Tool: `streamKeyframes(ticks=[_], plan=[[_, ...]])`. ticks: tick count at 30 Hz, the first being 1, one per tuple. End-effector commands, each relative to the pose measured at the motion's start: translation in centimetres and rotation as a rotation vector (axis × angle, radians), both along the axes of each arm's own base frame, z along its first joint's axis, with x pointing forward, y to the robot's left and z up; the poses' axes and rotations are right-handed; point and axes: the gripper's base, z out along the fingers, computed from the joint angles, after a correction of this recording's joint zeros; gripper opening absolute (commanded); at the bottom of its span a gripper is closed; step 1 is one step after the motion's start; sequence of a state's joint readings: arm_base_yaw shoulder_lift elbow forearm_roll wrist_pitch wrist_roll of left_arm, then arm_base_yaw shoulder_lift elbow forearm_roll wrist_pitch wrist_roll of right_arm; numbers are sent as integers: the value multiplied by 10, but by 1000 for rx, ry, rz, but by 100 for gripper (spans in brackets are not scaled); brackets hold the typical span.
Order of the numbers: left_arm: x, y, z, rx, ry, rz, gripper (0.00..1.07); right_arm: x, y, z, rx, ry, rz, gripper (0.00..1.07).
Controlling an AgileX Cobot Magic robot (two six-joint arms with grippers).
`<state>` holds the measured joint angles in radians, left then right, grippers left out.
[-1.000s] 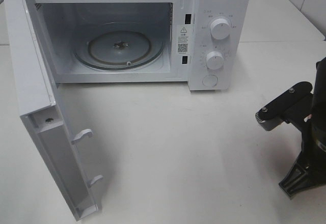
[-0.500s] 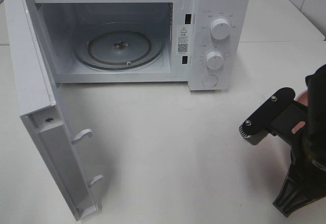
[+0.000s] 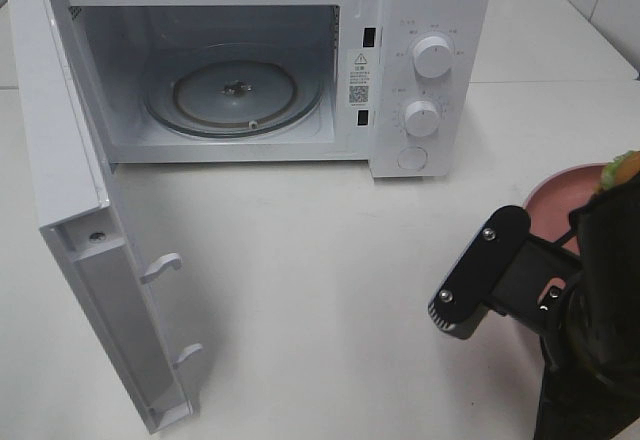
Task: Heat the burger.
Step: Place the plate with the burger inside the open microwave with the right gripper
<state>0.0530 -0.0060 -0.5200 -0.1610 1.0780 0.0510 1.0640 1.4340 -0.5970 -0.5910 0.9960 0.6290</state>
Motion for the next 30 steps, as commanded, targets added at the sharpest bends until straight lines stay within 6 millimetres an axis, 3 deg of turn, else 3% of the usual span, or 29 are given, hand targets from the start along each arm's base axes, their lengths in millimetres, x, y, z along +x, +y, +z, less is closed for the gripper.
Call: streamKeyframes(ticks=[1, 30], plan=[[-2, -1, 0, -6, -21, 0, 98, -5, 1, 4, -82, -11, 118, 0], [-2, -1, 0, -6, -21, 0, 98, -7, 28, 0, -59, 60, 633, 0]])
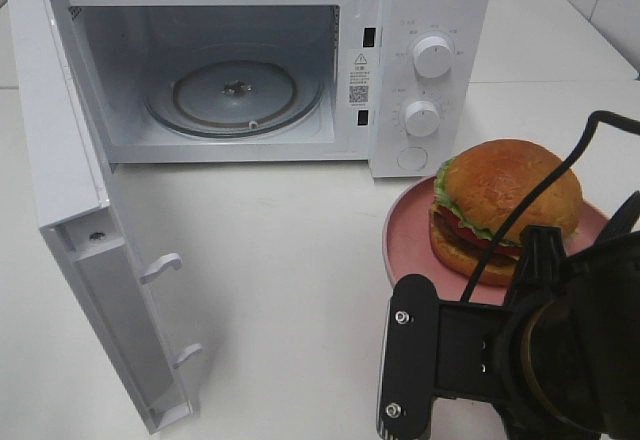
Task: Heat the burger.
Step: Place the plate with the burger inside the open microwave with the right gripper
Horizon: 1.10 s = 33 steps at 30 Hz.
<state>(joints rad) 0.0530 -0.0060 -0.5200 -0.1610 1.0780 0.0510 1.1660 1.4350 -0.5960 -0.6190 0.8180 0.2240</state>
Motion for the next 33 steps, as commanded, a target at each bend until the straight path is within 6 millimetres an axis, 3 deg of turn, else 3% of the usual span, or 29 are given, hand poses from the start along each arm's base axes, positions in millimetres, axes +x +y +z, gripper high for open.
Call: streamKeyframes(ticks=[1, 17, 33], plan=[[-2, -1, 0, -6, -21, 0, 98, 4, 0, 4, -31, -46, 87, 0], [-2, -1, 0, -6, -21, 0, 98, 8, 11, 6, 7, -75, 235, 0], [-2, -1, 0, -6, -21, 0, 98, 8, 21, 5, -41, -48, 565, 0]])
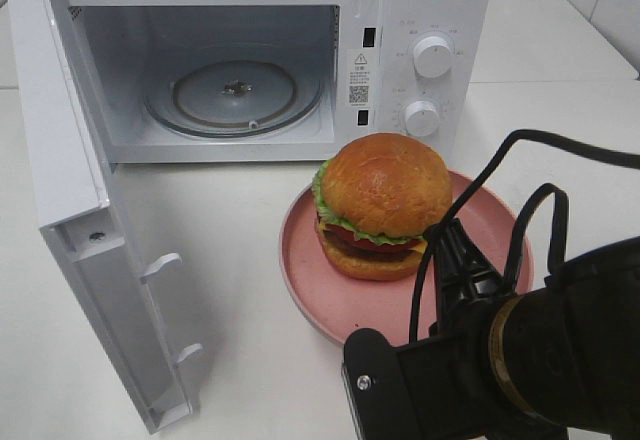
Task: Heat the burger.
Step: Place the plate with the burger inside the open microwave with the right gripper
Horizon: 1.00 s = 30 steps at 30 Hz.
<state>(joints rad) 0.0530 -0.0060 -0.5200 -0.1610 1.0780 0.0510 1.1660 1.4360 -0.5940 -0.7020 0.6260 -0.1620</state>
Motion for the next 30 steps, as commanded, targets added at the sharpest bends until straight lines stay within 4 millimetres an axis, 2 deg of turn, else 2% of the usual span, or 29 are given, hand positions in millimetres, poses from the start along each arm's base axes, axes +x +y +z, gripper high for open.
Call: streamKeyframes(ticks=[1, 20, 30], plan=[[-2, -1, 0, -6, -21, 0, 98, 3, 5, 5, 5, -41, 108, 0], [-2, -1, 0, -6, -21, 0, 98, 47, -18, 7, 18, -36, 130, 0], [-2, -1, 0, -6, -21, 0, 98, 71, -21, 24, 51, -24, 144, 0]])
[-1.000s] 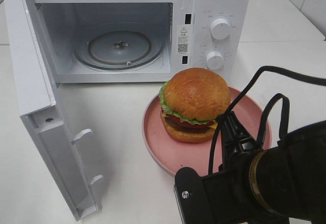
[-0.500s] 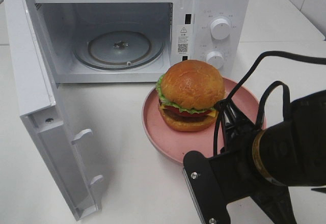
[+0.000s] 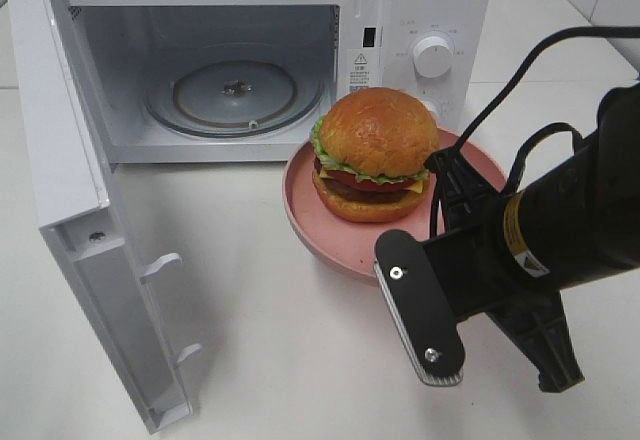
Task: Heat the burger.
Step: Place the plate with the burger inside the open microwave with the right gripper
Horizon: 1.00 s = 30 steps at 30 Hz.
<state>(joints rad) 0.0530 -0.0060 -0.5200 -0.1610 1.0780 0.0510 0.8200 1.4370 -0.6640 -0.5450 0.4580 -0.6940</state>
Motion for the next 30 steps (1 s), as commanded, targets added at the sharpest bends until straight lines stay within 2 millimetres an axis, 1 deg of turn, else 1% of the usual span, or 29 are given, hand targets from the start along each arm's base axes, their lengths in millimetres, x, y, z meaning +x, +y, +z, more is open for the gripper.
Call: streamKeyframes(ticks=[1, 3, 9, 13, 20, 24, 30], plan=[[-2, -1, 0, -6, -21, 0, 98, 8, 2, 10, 26, -39, 45, 0], [-2, -1, 0, -6, -21, 0, 98, 13, 0, 12, 24, -30, 57, 0], [-2, -1, 0, -6, -21, 0, 98, 14, -2, 8, 24, 15, 97, 0], [-2, -1, 0, -6, -21, 0, 98, 18, -3, 7, 58, 28, 116, 0], [-2, -1, 0, -6, -21, 0, 98, 26, -8, 8, 108, 19, 118, 0], [-2, -1, 0, -6, -21, 0, 98, 27, -9, 8, 88, 0, 139, 0], [-2, -1, 0, -6, -21, 0, 98, 29, -7, 9, 107, -20, 143, 0]])
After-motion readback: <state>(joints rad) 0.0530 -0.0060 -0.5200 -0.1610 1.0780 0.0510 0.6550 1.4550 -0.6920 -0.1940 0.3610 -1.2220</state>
